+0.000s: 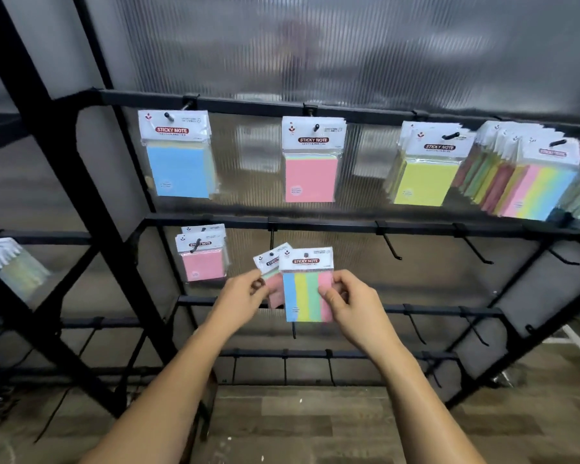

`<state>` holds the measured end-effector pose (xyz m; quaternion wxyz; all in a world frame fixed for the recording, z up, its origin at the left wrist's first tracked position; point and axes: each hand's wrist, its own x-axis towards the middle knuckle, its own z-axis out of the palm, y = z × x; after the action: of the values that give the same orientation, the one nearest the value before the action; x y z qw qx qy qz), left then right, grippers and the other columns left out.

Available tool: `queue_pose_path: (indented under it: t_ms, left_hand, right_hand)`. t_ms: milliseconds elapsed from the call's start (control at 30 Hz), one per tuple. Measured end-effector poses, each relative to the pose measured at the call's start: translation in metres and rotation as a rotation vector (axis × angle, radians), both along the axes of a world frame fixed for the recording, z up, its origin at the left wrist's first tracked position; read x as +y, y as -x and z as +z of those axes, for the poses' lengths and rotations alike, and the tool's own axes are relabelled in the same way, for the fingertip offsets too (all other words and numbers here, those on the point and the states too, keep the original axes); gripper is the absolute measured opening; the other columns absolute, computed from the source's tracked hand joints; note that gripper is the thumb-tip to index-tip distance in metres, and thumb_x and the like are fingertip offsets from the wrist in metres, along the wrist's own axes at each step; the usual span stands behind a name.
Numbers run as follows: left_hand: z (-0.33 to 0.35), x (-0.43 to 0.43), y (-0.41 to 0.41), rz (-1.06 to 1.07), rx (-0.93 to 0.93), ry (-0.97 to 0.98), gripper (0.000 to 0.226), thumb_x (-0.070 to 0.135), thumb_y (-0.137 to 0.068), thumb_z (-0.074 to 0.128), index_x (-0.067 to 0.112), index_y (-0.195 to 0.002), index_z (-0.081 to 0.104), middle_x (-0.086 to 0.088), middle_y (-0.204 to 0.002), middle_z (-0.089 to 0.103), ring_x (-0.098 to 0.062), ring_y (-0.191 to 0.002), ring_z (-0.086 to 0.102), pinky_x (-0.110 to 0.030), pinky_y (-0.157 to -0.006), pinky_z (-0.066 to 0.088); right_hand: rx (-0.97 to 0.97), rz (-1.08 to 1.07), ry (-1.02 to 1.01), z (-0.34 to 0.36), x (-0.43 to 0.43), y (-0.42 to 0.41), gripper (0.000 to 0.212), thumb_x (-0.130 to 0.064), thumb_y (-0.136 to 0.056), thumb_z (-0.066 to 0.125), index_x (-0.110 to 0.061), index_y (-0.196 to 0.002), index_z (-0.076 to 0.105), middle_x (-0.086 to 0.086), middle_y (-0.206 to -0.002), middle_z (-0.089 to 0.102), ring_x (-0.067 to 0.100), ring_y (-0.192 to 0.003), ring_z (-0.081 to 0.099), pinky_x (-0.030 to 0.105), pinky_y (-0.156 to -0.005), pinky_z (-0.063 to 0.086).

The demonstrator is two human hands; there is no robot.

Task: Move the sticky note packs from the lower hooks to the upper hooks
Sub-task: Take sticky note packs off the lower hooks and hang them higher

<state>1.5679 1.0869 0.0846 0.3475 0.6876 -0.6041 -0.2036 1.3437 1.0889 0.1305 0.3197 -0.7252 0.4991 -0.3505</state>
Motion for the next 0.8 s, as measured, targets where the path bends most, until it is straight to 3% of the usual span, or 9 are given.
queue_pose_path:
  t_ms: [167, 300, 433, 600, 800]
  left_hand:
    - [0.03, 0.018, 0.053, -0.052, -0.032, 0.076, 0.011, 0.021, -0.09, 0.065, 0.026, -0.101, 0.065, 0.016, -0.065, 0.054, 0.0, -0.051, 0.043, -0.02, -0.054, 0.036]
    - [0.039, 0.019, 0.118, -0.097, -0.035, 0.082, 0.018, 0.02, -0.091, 0.064, 0.02, -0.108, 0.067, 0.015, -0.077, 0.059, -0.001, -0.056, 0.046, -0.024, -0.061, 0.039]
    - [0.049, 0.013, 0.175, -0.112, 0.028, 0.107, 0.013, 0.022, -0.091, 0.064, 0.023, -0.104, 0.066, 0.019, -0.077, 0.058, 0.009, -0.058, 0.05, -0.017, -0.06, 0.036]
    - [0.064, 0.001, 0.231, -0.117, 0.063, 0.152, 0.008, 0.024, -0.091, 0.064, 0.021, -0.098, 0.066, 0.013, -0.076, 0.061, 0.005, -0.056, 0.048, -0.009, -0.056, 0.037]
    - [0.085, -0.015, 0.261, -0.072, 0.045, 0.168, 0.015, 0.032, -0.089, 0.065, 0.018, -0.093, 0.064, -0.002, -0.077, 0.065, -0.011, -0.061, 0.048, -0.029, -0.063, 0.042]
  right_hand:
    - [-0.053, -0.034, 0.024, 0.011, 0.006, 0.057, 0.006, -0.024, -0.095, 0.059, -0.019, -0.094, 0.062, -0.004, -0.074, 0.059, 0.0, -0.06, 0.048, 0.014, -0.057, 0.039]
    - [-0.09, -0.06, 0.061, 0.019, 0.006, 0.116, 0.006, -0.021, -0.095, 0.06, -0.016, -0.097, 0.064, -0.005, -0.071, 0.055, -0.001, -0.057, 0.046, 0.011, -0.056, 0.039]
    - [-0.076, -0.08, 0.093, 0.032, -0.002, 0.173, 0.008, -0.025, -0.097, 0.057, -0.019, -0.098, 0.062, -0.008, -0.07, 0.053, 0.002, -0.056, 0.044, 0.014, -0.055, 0.038]
    - [-0.082, -0.115, 0.153, 0.053, -0.021, 0.228, 0.013, -0.028, -0.097, 0.056, -0.018, -0.102, 0.062, 0.001, -0.081, 0.063, 0.006, -0.066, 0.05, 0.015, -0.061, 0.039]
    - [-0.131, -0.127, 0.227, 0.089, -0.046, 0.262, 0.017, -0.029, -0.098, 0.055, -0.015, -0.104, 0.062, 0.003, -0.088, 0.067, 0.018, -0.081, 0.059, 0.029, -0.071, 0.047]
